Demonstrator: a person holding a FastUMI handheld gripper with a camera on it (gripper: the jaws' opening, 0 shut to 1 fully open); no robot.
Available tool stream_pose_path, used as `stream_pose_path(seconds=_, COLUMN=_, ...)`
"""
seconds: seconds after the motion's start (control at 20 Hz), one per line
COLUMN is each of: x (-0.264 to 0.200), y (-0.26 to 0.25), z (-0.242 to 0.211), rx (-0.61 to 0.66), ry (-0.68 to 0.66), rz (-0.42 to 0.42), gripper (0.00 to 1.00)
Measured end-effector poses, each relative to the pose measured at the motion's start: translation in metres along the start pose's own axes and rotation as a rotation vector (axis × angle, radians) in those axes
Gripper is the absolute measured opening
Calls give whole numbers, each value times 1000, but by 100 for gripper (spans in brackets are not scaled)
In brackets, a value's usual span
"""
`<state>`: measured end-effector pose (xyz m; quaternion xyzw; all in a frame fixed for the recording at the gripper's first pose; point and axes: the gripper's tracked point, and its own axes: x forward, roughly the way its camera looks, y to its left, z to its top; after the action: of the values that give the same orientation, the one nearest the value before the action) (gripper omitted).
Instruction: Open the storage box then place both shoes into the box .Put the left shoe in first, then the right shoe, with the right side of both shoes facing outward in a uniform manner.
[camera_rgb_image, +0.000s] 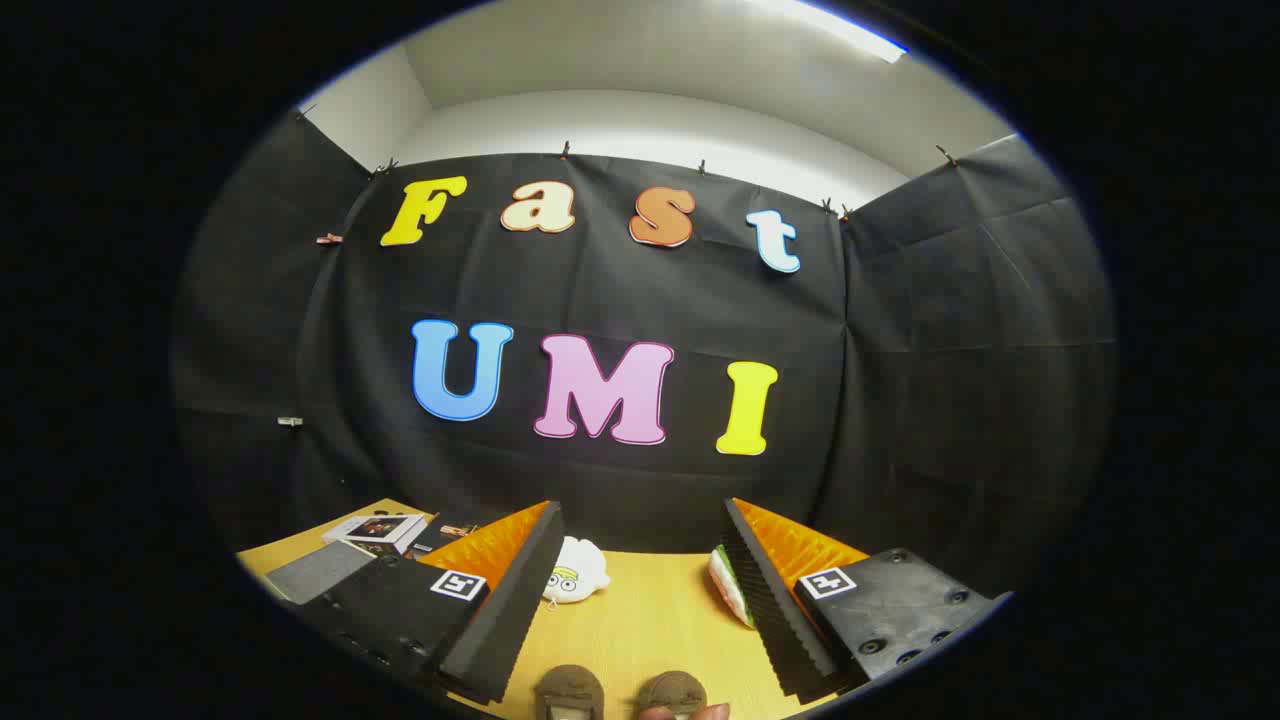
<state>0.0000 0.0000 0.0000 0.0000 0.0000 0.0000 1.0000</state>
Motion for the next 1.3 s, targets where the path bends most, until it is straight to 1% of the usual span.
stream_pose_path(seconds=0.15, x=-4, y=-1, z=7, rx=-17, ry=-26, rz=-13, gripper=97)
stream_pose_path(seconds=0.35, x=-8, y=9, z=4, rx=-15, ry=-16, rz=19, gripper=97)
stream_pose_path(seconds=0.6, x=-10, y=11, z=3, rx=0, ry=-17, rz=28, gripper=97)
stream_pose_path(seconds=0.85, x=-11, y=13, z=1, rx=-25, ry=-23, rz=51, gripper=97)
stream_pose_path(seconds=1.15, x=-6, y=27, z=-13, rx=12, ry=22, rz=110, gripper=97)
stream_pose_path(seconds=1.2, x=-5, y=32, z=-17, rx=22, ry=38, rz=127, gripper=97)
stream_pose_path(seconds=1.3, x=-3, y=49, z=-29, rx=57, ry=86, rz=197, gripper=97)
